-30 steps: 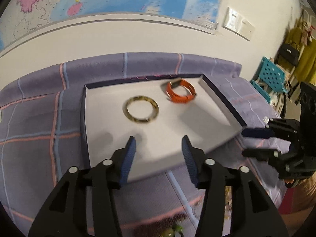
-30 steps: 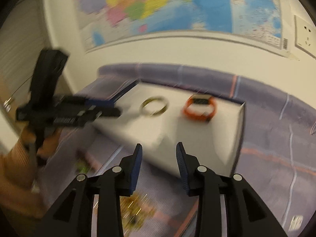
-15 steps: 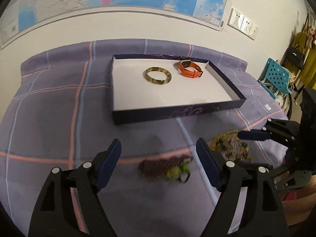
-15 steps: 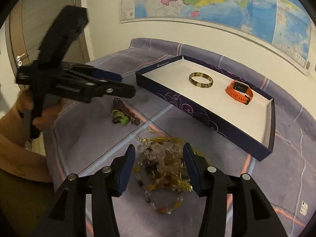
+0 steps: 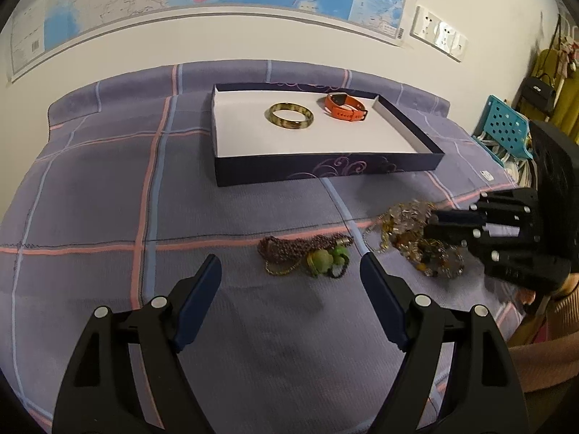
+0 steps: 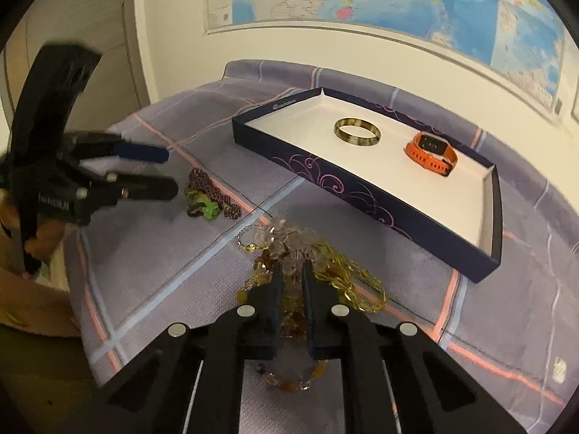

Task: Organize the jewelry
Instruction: 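Grasp the green bead charm with the left tool while the right tool grasps a clear crystal bracelet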

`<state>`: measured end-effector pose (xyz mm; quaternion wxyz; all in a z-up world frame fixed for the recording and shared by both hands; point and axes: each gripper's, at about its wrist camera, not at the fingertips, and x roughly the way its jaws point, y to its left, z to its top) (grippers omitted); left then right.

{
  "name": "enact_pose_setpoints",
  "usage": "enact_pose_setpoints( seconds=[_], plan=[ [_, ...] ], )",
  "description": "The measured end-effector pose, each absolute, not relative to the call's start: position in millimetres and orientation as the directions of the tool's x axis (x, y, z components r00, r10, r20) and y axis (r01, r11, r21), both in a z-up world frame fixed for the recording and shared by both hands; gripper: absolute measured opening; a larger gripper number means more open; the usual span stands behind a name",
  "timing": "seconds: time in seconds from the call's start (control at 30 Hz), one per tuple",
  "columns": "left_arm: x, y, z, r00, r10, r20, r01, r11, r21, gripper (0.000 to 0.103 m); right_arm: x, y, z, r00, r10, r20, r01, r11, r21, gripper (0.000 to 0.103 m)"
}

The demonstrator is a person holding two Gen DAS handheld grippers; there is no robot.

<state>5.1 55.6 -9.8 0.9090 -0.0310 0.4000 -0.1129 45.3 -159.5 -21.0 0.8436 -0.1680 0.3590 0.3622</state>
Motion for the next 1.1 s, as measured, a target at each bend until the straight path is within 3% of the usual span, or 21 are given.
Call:
enact_pose_setpoints(
  seconds=[0.13,0.23,0.5,0.57,0.87,0.97,1.1],
  plan=[
    [1,50,-13,0.644,-0.251,-0.723,0.211,0.966,-0.148,0.077,47,-168,-13,0.466,0.535,-0.705,-0.723,0.689,0.045,0.008],
    [1,43,-15,0.631,-0.273,-0.726,0.237,0.959,-0.154,0.07,45,-174,-3,0.465,0.57,-0.677,-0.72,0.688,0.085,0.008],
    [7,26,-23,0.6,-0.317,-0.735,0.281,0.943,-0.177,0.03,43,-189,27,0.49,0.62,-0.613,-0.71,0.692,0.133,0.008],
    [7,20,-23,0.599,-0.331,-0.729,0.306,0.936,-0.174,0.027,44,-192,31,0.5,0.621,-0.604,-0.706,0.696,0.131,0.008],
    [24,19,-30,0.578,-0.316,-0.753,0.287,0.942,-0.176,0.028,45,-203,37,0.514,0.627,-0.585,-0.69,0.708,0.153,0.008],
    [25,22,-29,0.587,-0.301,-0.751,0.272,0.948,-0.167,0.036,46,-204,35,0.512,0.627,-0.586,-0.686,0.71,0.16,0.008],
    [27,32,-28,0.599,-0.273,-0.753,0.235,0.959,-0.16,0.036,48,-206,32,0.51,0.625,-0.591,-0.677,0.715,0.172,0.008]
  ],
)
